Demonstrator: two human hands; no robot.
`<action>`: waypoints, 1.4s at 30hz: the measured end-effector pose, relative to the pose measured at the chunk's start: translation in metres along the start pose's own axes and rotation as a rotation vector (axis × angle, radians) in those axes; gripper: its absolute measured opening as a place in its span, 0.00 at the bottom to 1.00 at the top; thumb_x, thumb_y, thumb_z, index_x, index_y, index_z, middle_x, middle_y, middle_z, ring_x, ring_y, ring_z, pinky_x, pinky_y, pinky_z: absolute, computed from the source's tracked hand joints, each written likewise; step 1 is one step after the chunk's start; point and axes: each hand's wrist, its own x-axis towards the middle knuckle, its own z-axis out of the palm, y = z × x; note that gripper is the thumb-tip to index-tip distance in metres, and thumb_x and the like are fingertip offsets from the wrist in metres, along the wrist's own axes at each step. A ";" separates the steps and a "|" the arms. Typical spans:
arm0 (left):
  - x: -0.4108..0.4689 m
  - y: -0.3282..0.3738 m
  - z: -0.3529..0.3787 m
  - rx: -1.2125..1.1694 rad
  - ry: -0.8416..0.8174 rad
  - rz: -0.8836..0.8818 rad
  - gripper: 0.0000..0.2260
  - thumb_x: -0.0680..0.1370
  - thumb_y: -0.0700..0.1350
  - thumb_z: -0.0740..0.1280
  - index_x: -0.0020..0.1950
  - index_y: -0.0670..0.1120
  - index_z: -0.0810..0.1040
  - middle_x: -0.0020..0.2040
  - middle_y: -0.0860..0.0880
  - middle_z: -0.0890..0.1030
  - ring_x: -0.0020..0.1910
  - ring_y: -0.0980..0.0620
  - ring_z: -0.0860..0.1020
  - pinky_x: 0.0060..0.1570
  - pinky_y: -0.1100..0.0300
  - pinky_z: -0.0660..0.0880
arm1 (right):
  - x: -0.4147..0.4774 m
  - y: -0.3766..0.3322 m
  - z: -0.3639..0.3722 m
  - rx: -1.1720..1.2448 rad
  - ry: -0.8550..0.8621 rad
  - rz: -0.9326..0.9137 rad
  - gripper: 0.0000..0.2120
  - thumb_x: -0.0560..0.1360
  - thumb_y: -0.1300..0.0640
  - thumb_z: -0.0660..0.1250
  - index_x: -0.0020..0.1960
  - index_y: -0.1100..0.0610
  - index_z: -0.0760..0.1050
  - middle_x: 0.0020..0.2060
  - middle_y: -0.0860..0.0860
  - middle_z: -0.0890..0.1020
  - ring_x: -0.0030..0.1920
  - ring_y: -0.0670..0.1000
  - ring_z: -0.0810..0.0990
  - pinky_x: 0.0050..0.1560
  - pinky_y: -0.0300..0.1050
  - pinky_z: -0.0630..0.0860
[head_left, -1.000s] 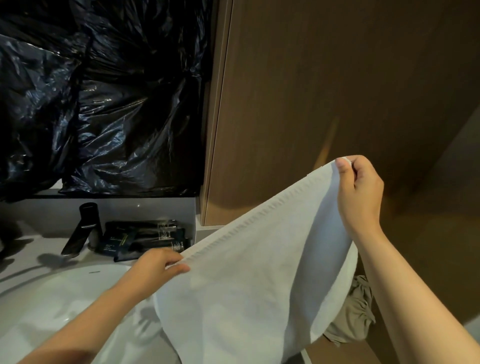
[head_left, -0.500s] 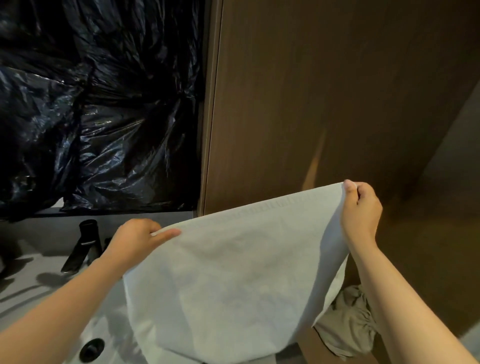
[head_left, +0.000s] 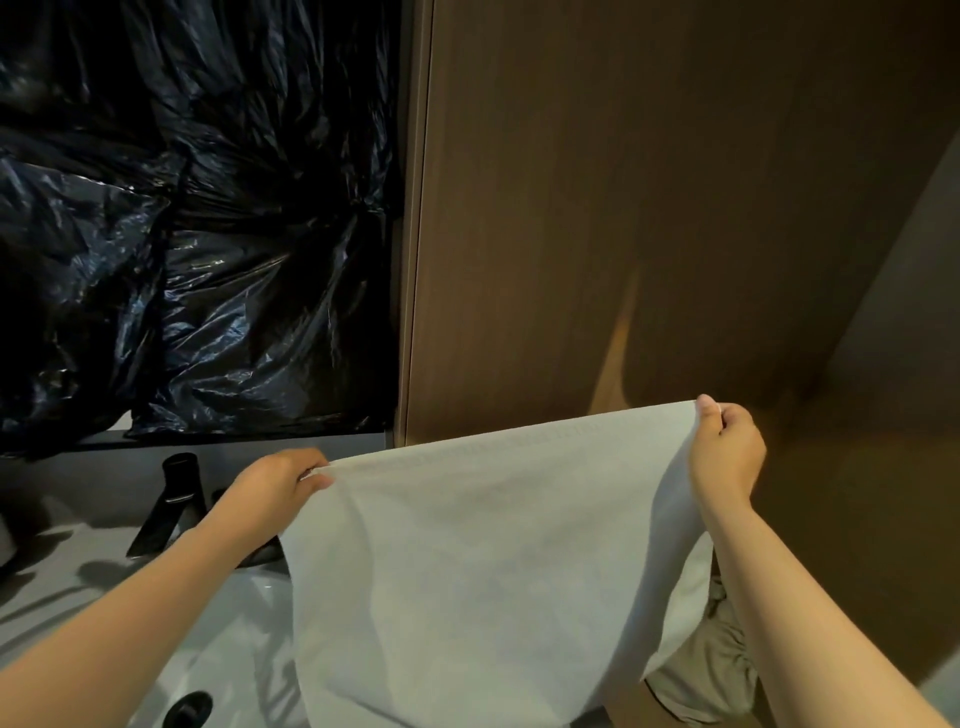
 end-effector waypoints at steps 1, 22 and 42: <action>0.002 0.001 -0.002 0.015 0.025 -0.009 0.05 0.81 0.50 0.63 0.51 0.52 0.76 0.43 0.53 0.79 0.42 0.55 0.76 0.42 0.57 0.75 | 0.001 0.001 -0.001 0.001 0.006 0.004 0.16 0.83 0.48 0.57 0.56 0.60 0.76 0.44 0.51 0.77 0.46 0.49 0.75 0.45 0.42 0.69; 0.002 0.035 -0.030 -0.460 0.336 -0.176 0.09 0.77 0.51 0.68 0.38 0.50 0.77 0.35 0.48 0.80 0.36 0.49 0.78 0.33 0.59 0.72 | -0.034 0.016 -0.040 0.046 0.134 0.153 0.11 0.83 0.48 0.57 0.48 0.54 0.71 0.39 0.48 0.74 0.45 0.51 0.75 0.47 0.47 0.71; -0.006 0.072 0.009 -0.459 0.156 -0.281 0.08 0.71 0.53 0.75 0.36 0.50 0.83 0.33 0.52 0.83 0.36 0.52 0.80 0.34 0.59 0.75 | -0.053 0.083 -0.027 -0.234 -0.093 0.238 0.12 0.79 0.47 0.64 0.45 0.55 0.75 0.37 0.50 0.77 0.42 0.53 0.76 0.44 0.48 0.71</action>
